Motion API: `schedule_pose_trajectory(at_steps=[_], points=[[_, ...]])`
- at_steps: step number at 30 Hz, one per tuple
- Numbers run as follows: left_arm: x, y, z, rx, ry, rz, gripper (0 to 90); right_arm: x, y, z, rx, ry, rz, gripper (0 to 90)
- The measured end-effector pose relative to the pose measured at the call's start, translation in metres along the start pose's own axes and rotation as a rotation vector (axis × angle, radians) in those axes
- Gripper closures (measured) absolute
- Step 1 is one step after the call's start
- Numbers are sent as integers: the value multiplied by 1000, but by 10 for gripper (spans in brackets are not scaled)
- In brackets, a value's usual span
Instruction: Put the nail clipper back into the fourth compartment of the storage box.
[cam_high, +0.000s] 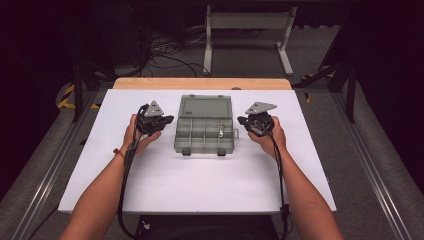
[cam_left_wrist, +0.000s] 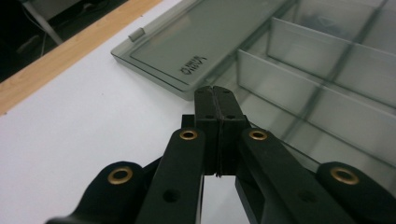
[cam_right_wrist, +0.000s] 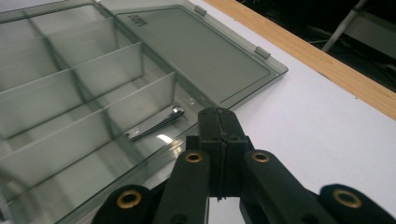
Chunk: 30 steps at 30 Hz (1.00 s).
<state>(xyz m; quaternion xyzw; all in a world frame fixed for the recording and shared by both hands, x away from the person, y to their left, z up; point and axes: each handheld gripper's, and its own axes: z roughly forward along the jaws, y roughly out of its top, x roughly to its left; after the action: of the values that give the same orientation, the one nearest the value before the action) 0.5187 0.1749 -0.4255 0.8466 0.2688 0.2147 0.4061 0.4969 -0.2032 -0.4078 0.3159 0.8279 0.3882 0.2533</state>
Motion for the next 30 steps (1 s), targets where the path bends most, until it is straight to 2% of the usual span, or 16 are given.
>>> schedule_pose_trajectory(at_steps=[3,7,8,11,14,19,24,27,30], points=[[5,4,7,1,12,-12,900,-6,5,7,6,-6,12,900],[10,6,15,19,28,-15,900,-10,11,19,47,-10,-5,900],[13,6,18,20,23,-29,900,-10,12,21,53,-9,-6,900],[16,8,25,31,34,-30,900,-14,14,28,59,-13,12,900],[17,10,32,48,38,-21,900,-17,15,34,72,-20,16,900],[21,10,39,53,35,-37,900,-21,16,46,95,-26,25,900],[27,8,45,76,55,-39,900,-27,16,56,132,-39,20,900],[29,7,48,86,57,-54,900,-29,16,60,146,-40,21,900],[30,5,53,101,55,-47,900,-30,14,66,166,-38,18,900]])
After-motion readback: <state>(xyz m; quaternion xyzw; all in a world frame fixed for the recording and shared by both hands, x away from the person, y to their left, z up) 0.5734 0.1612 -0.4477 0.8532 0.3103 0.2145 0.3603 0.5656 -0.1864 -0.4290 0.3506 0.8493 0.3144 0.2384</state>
